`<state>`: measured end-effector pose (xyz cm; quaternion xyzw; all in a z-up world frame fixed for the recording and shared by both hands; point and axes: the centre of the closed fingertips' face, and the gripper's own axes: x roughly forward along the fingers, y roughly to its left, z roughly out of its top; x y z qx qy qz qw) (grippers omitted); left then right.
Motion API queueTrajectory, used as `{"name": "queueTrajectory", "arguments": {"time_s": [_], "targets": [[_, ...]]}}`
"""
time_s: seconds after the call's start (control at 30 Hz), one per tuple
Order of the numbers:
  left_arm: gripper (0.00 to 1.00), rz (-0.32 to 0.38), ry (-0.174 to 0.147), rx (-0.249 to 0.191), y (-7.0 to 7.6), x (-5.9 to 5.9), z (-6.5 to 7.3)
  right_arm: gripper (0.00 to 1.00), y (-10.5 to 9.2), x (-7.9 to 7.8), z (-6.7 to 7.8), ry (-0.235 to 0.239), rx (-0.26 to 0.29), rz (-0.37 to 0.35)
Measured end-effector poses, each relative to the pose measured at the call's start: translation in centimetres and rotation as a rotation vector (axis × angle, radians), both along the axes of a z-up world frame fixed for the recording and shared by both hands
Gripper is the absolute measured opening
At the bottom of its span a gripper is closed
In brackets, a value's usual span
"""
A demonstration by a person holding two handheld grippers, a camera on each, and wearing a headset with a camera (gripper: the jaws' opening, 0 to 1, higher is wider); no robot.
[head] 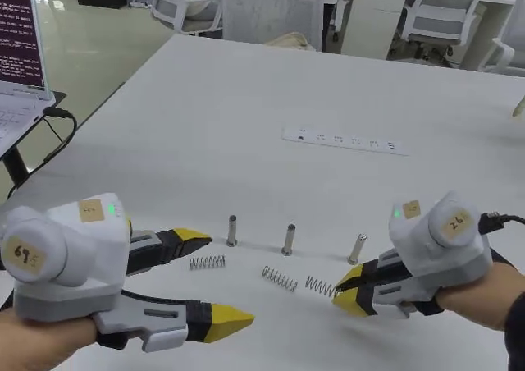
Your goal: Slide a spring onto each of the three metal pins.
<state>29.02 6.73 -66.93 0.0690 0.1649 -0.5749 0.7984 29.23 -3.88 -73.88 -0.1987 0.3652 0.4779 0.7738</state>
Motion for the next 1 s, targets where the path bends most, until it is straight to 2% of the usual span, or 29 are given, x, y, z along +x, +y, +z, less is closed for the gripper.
{"name": "queueTrajectory", "arguments": {"time_s": [0.17, 0.3, 0.37, 0.43, 0.53, 0.63, 0.67, 0.87, 0.97, 1.0], "targets": [[0.58, -0.064, -0.017, 0.021, -1.2, 0.0, -0.7, 0.08, 1.0, -0.7, 1.5, 0.003, 0.01, 0.04], [0.54, -0.106, -0.033, 0.024, -2.2, -0.2, -0.8, 0.08, 1.4, -0.9, 2.0, 0.002, -0.003, 0.058], [0.51, -0.15, -0.057, 0.026, -2.9, -0.4, -0.9, 0.08, 1.7, -1.1, 2.4, 0.002, -0.012, 0.07], [0.47, -0.182, -0.085, 0.036, -3.5, -0.5, -1.0, 0.08, 1.9, -1.3, 2.5, 0.006, -0.02, 0.08], [0.42, -0.221, -0.111, 0.048, -4.2, -0.7, -1.2, 0.08, 2.3, -1.5, 2.7, 0.01, -0.03, 0.096], [0.38, -0.248, -0.122, 0.054, -4.8, -1.0, -1.4, 0.08, 2.6, -1.8, 2.9, 0.014, -0.035, 0.108], [0.36, -0.264, -0.137, 0.058, -5.1, -1.2, -1.5, 0.08, 2.8, -1.9, 2.9, 0.018, -0.041, 0.115], [0.27, -0.314, -0.178, 0.09, -5.7, -1.7, -2.2, 0.08, 3.2, -2.6, 2.8, 0.037, -0.056, 0.136], [0.23, -0.331, -0.188, 0.107, -5.9, -1.9, -2.7, 0.08, 3.3, -2.8, 2.8, 0.049, -0.057, 0.141], [0.21, -0.341, -0.204, 0.116, -6.0, -2.0, -2.8, 0.08, 3.5, -2.9, 2.7, 0.055, -0.061, 0.145]]}}
